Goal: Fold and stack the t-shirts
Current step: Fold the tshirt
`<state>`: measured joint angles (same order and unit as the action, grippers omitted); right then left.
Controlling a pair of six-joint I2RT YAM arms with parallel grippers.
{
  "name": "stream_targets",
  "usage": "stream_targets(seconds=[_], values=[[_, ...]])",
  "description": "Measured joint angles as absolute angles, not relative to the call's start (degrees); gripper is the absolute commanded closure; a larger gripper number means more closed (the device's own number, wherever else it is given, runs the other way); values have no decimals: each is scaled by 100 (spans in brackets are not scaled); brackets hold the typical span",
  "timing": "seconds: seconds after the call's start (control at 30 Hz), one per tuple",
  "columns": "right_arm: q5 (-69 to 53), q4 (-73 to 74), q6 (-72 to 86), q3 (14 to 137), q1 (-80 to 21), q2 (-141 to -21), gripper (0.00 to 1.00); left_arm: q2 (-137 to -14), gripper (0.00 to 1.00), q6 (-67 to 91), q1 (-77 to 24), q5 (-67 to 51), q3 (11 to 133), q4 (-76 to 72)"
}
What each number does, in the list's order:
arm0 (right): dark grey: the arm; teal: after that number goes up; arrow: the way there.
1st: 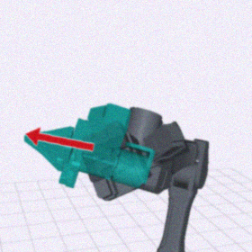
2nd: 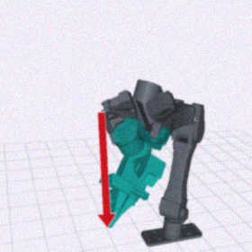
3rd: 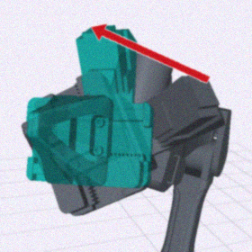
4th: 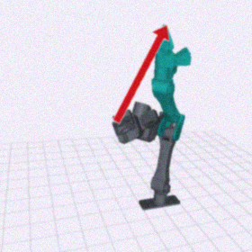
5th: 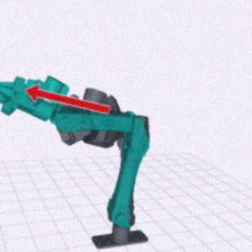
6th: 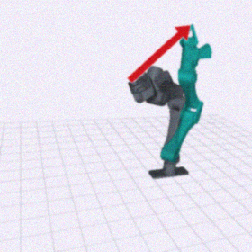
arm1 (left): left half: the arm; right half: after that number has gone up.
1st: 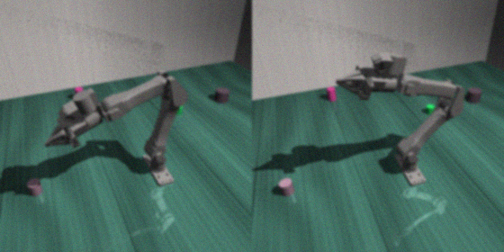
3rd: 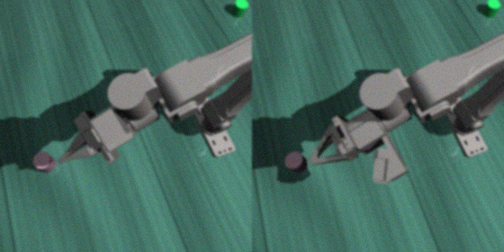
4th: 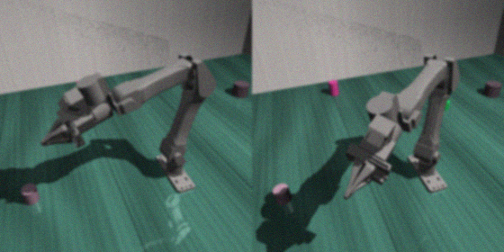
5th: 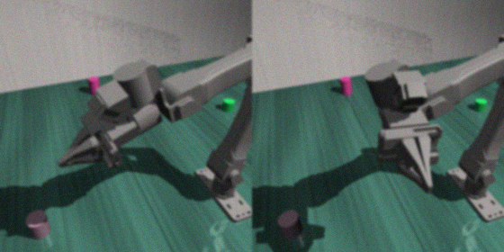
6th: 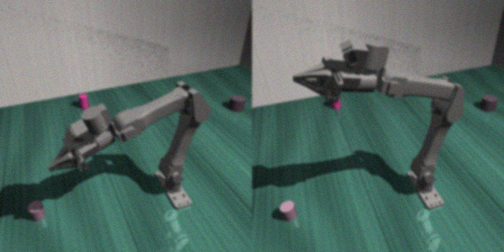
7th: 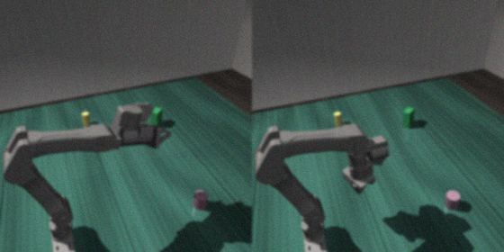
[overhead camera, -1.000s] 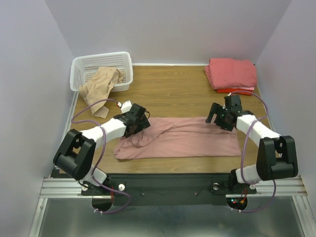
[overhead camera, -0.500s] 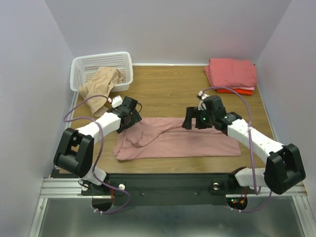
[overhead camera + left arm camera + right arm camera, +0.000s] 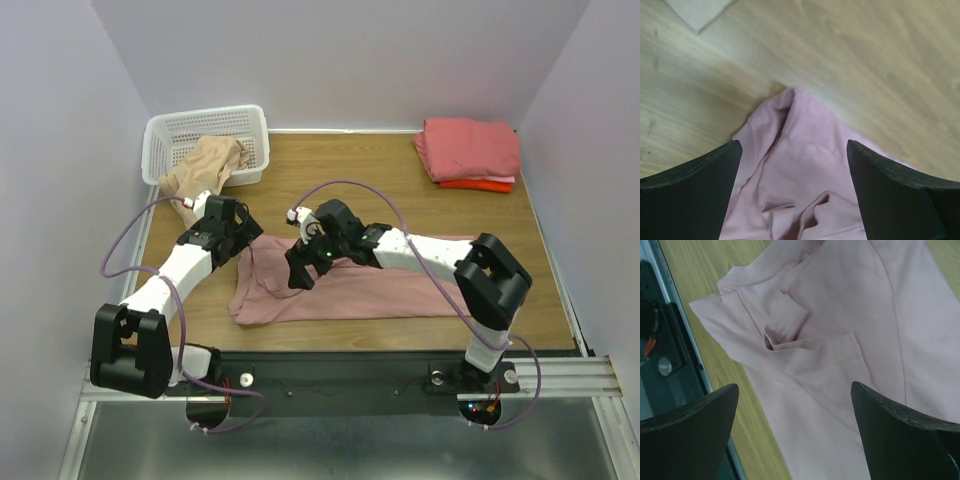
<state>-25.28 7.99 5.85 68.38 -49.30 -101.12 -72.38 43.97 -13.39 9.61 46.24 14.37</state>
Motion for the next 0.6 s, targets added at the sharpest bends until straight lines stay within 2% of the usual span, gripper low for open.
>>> stream_targets(seconds=[0.3,0.6], values=[[-2770,683,-158,7588,-5168,-11128,0,-7264,2,4250,-1175,294,4069,974],[-2759,642,-307,7649,-5290,-11459,0,-7059,2,4268,-1076,257,3573,891]])
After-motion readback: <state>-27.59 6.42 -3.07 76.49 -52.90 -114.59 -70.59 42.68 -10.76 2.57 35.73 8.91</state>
